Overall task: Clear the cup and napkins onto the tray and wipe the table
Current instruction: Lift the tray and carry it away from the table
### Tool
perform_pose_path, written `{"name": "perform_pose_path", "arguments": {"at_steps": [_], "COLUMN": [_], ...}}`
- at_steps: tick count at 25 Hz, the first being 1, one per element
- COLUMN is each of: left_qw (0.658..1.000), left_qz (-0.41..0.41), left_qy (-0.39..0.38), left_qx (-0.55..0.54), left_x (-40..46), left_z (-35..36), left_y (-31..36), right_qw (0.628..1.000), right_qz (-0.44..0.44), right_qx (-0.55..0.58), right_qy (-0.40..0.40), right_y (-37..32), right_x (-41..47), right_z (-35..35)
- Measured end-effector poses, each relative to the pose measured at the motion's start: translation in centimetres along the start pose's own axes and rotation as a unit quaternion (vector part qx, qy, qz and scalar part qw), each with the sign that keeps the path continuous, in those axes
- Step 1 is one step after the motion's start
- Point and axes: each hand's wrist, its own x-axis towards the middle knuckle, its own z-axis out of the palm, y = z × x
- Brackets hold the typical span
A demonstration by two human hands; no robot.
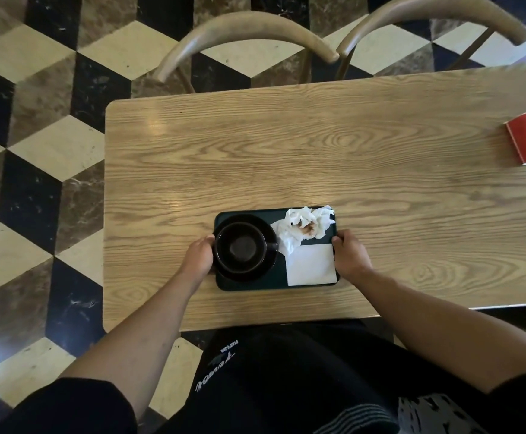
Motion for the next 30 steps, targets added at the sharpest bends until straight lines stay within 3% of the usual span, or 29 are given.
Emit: {"name": "perform_pose_path", "arguments": {"at_steps": [7, 19, 30], "left_qw": [1.000, 0.999, 0.975], "left_qz": [-0.011, 0.043, 0.100], "left_qy": [-0.011, -0.018, -0.122], "left_qx": [-0.014, 0.017, 0.157], "left_x": [-1.7, -4.1, -3.9], "left_z": [0.9, 1.7, 3.4], "left_y": [-0.9, -1.1, 0.7], "right_qw": [0.999, 0.999, 0.980], "right_qz": [-0.018, -0.034, 0.082], "right_qx": [-0.028, -0.003, 0.109], "right_qy": [0.002, 0.035, 0.145], "right_y": [0.9, 3.1, 8.5], "right_x": [-0.5, -3.3, -11.4], "right_z": [-0.5, -1.9, 0.8]}}
